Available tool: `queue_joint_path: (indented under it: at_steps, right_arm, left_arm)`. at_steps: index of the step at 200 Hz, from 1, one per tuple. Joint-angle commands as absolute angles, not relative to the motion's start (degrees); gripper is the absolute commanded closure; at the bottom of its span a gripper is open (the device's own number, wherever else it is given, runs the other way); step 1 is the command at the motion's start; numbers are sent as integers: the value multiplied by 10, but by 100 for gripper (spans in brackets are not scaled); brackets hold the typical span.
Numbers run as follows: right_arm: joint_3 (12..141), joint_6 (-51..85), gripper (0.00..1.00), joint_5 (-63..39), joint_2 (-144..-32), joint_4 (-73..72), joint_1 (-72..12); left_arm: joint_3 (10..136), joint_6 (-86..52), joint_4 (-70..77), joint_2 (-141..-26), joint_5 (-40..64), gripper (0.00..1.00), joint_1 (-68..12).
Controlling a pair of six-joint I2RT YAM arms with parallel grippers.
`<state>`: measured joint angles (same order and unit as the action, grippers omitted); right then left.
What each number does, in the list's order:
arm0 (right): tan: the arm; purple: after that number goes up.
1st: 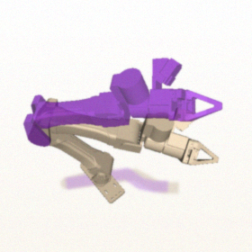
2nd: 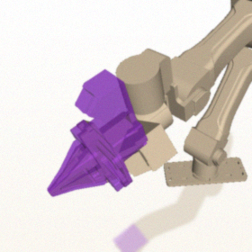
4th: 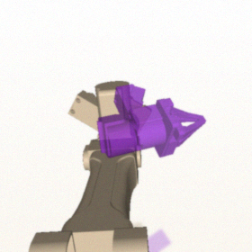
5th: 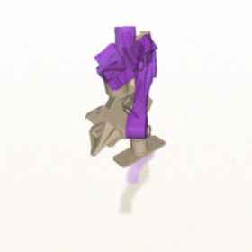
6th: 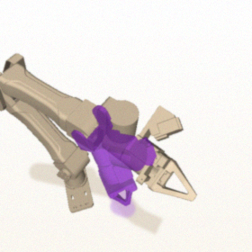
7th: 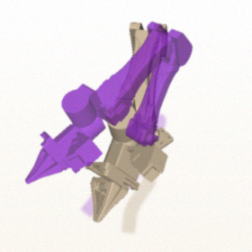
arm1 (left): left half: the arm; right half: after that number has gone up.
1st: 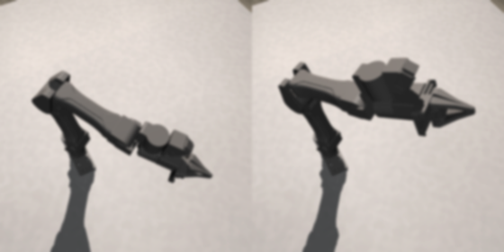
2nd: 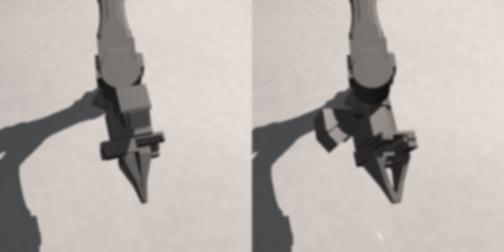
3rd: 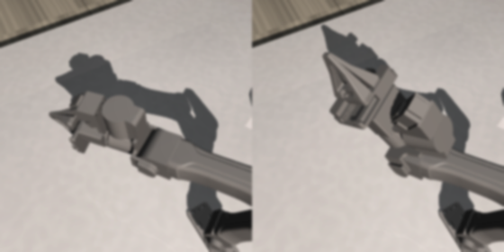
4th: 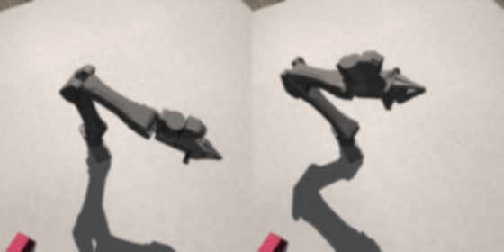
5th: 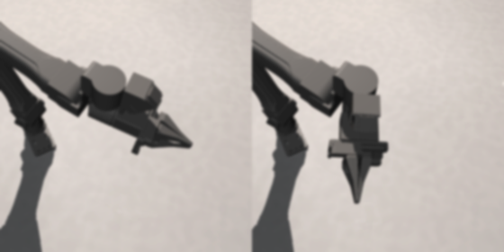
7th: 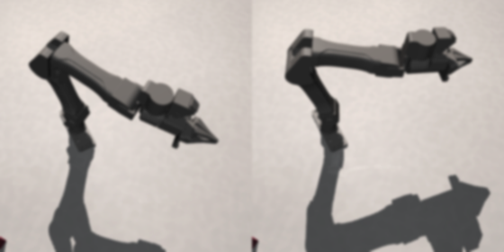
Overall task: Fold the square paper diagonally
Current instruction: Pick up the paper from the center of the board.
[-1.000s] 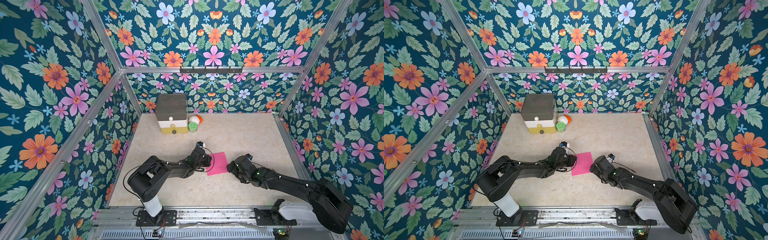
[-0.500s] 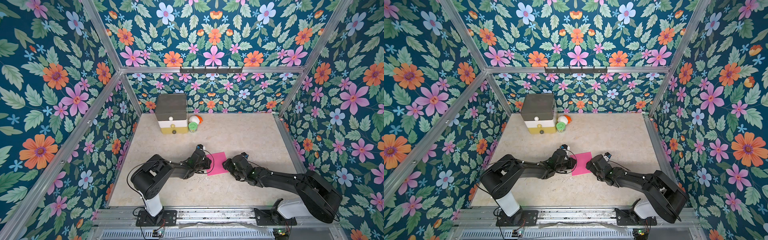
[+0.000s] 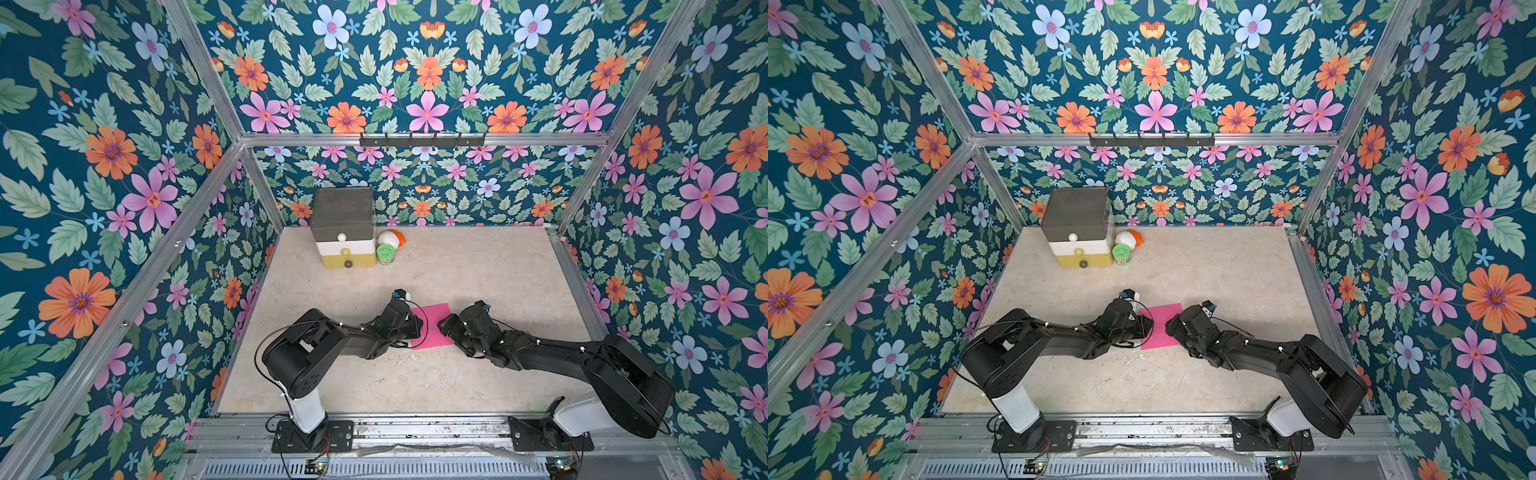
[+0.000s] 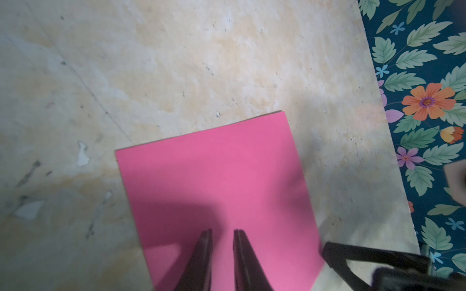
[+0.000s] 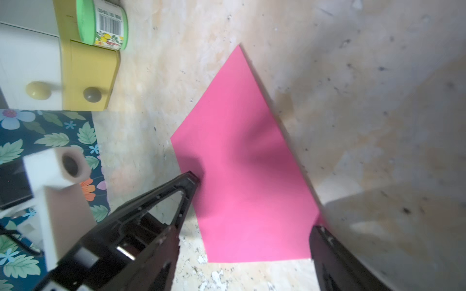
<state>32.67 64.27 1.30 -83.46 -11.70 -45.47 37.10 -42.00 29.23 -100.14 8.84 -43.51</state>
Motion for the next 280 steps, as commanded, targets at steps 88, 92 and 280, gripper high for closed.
queue_joint_path:
  at_steps: [88, 92, 280]
  right_arm:
    - [313, 642, 16, 80, -754, 50, -454]
    - [310, 642, 16, 76, -754, 45, -455]
    - [359, 631, 24, -13, -875, -106, -444]
  left_arm:
    - [375, -415, 283, -996, 86, 77, -435]
    - [376, -416, 285, -997, 87, 77, -435]
    - [363, -437, 304, -1010, 96, 77, -436]
